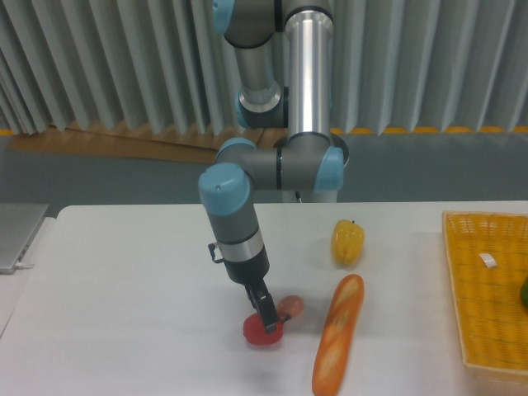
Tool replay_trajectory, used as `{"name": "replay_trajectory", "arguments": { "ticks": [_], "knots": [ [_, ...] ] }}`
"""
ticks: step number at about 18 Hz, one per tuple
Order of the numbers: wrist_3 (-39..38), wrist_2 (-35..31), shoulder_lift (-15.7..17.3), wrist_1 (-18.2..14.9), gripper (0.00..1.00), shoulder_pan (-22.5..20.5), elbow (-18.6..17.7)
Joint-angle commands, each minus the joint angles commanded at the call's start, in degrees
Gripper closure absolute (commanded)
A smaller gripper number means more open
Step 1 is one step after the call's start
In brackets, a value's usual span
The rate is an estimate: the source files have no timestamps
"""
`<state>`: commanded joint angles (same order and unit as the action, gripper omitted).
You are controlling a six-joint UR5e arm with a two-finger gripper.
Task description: Place the red pepper on the table
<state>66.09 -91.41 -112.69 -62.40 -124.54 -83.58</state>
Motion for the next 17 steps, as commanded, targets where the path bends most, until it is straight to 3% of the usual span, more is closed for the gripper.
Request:
{"name": "replay_trajectory", "arguments": {
  "ticks": [3, 8, 17],
  "knots": [
    [0.9, -0.2, 2.6, -1.5, 0.0, -0.6, -0.5],
    [1.6, -0.2, 6.9, -7.6, 0.0, -2.4, -0.6],
    [5.7, -0.2, 10.0, -12.6, 0.0, -4.9, -0.6]
  ]
}}
